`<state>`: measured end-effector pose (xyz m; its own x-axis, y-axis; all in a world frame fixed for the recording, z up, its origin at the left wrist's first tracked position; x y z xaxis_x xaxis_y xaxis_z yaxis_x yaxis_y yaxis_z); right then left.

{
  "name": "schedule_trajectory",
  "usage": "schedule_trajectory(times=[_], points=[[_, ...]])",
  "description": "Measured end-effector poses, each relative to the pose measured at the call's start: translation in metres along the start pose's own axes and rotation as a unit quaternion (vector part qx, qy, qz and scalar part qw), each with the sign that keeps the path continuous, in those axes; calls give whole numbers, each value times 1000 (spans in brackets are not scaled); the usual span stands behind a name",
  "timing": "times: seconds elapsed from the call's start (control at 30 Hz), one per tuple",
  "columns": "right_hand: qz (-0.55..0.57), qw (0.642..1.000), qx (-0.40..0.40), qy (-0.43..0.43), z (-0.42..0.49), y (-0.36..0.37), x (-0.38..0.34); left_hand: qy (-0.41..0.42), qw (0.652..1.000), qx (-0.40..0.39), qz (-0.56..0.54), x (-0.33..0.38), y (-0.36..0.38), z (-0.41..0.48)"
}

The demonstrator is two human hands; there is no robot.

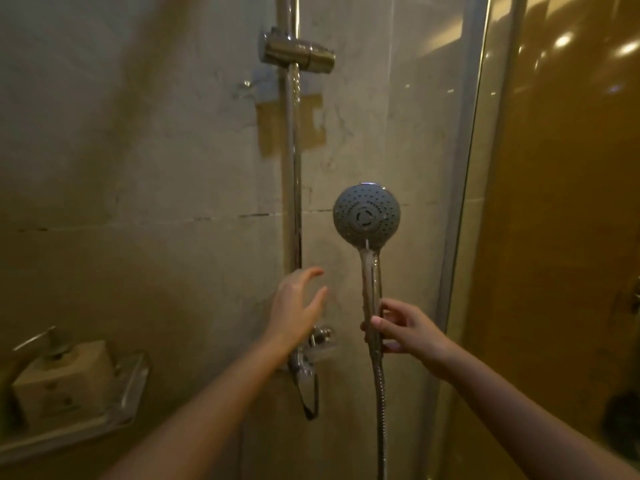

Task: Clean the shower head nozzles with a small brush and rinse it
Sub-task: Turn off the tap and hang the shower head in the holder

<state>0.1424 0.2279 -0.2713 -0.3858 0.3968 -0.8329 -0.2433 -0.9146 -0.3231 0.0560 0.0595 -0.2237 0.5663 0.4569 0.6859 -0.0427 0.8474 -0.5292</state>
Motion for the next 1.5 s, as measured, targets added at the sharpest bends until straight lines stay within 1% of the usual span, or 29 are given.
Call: schedule_trajectory(times=[0.1, 0.17, 0.23, 0.3, 0.4, 0.47, 0.63, 0.8, 1.13, 1.3, 1.5], points=[[12, 1000, 9, -4, 36, -18, -17, 54, 986, 135, 87, -14, -48, 39], [17, 1000, 9, -7, 61, -30, -33, 73, 962, 186, 187, -23, -73, 68], [25, 1000, 12, -10, 86, -43, -50, 100, 934, 200, 279, -27, -88, 99], [30, 999, 10, -14, 111, -56, -69, 127, 916, 208, 318, -22, -99, 127], [28, 999, 1, -28, 149, -73, -100, 110, 902, 213, 358, -23, -103, 161], [29, 999, -2, -28, 173, -85, -119, 107, 882, 241, 391, -28, -99, 171], [21, 999, 12, -40, 227, -110, -170, 165, 844, 307, 407, -38, -91, 176], [47, 996, 37, -65, 266, -114, -221, 172, 831, 328, 416, -40, -92, 175], [13, 988, 123, -91, 308, -89, -286, 176, 827, 338, 413, -38, -91, 172], [16, 983, 152, -97, 316, -93, -298, 174, 824, 335, 422, -37, -92, 173], [8, 983, 160, -91, 318, -98, -301, 165, 826, 331, 425, -37, -92, 173]])
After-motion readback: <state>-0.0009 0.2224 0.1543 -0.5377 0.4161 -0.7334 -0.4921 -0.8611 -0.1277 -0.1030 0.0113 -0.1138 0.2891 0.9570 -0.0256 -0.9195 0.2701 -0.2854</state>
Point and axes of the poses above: each hand's wrist, its own z-axis towards the middle knuckle, its own y-axis out of the palm, x = y × z, the point moved 7 cm from there along z, towards the middle knuckle, and after that the axes turned 14 degrees about -y, right-handed, at the moved point
